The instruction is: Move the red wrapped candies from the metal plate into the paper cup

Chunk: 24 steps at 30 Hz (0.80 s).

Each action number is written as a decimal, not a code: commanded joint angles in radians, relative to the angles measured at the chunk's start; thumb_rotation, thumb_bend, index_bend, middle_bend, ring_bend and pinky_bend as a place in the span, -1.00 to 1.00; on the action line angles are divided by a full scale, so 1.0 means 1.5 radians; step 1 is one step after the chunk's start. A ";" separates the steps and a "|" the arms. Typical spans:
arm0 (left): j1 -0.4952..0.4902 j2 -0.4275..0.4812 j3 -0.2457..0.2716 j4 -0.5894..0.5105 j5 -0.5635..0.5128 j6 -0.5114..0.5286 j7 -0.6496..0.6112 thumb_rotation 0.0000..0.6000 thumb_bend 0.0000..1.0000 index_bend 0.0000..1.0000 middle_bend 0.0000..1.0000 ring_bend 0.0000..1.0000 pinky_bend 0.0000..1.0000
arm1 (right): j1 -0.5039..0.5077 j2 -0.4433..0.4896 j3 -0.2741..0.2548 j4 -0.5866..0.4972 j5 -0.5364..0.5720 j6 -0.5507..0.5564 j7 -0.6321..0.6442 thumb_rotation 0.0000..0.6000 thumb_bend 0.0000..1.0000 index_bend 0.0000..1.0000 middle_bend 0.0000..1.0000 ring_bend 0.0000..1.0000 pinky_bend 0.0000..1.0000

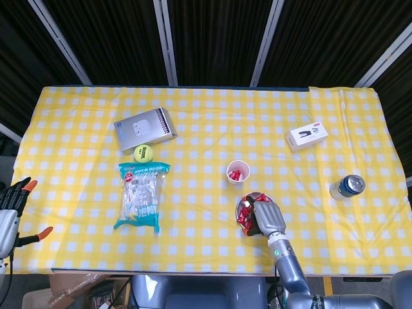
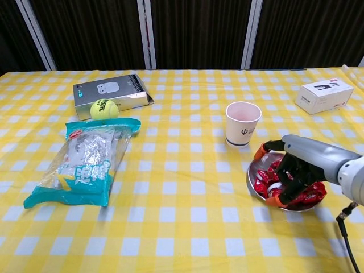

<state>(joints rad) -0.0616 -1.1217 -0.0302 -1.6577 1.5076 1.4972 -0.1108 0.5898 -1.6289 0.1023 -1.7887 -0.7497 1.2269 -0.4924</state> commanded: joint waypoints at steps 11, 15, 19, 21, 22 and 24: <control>0.000 0.002 0.001 0.002 -0.002 -0.003 -0.005 1.00 -0.91 -1.00 -1.00 -1.00 -1.00 | -0.001 -0.018 0.028 0.063 0.020 0.011 -0.021 1.00 -0.53 -0.51 0.59 0.70 0.93; 0.001 0.002 0.002 0.001 -0.001 -0.002 -0.003 1.00 -0.91 -1.00 -1.00 -1.00 -1.00 | -0.007 -0.015 0.027 0.065 0.023 0.013 -0.024 1.00 -0.53 -0.51 0.59 0.70 0.93; 0.001 0.001 0.002 -0.001 0.000 -0.001 0.000 1.00 -0.91 -1.00 -1.00 -1.00 -1.00 | -0.012 -0.008 0.026 0.056 0.026 0.016 -0.031 1.00 -0.54 -0.51 0.59 0.70 0.93; 0.001 0.001 0.002 -0.002 0.001 -0.001 0.002 1.00 -0.91 -1.00 -1.00 -1.00 -1.00 | -0.014 -0.004 0.025 0.051 0.030 0.018 -0.037 1.00 -0.54 -0.51 0.59 0.70 0.93; 0.001 0.001 0.002 -0.003 0.001 -0.001 0.002 1.00 -0.91 -1.00 -1.00 -1.00 -1.00 | -0.015 -0.003 0.024 0.050 0.031 0.018 -0.039 1.00 -0.53 -0.52 0.59 0.70 0.93; 0.001 0.001 0.002 -0.003 0.001 0.000 0.003 1.00 -0.91 -1.00 -1.00 -1.00 -1.00 | -0.017 0.000 0.024 0.046 0.034 0.020 -0.043 1.00 -0.53 -0.51 0.59 0.70 0.93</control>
<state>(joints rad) -0.0596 -1.1200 -0.0265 -1.6619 1.5090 1.4973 -0.1063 0.5660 -1.6306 0.1389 -1.7177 -0.6993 1.2558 -0.5555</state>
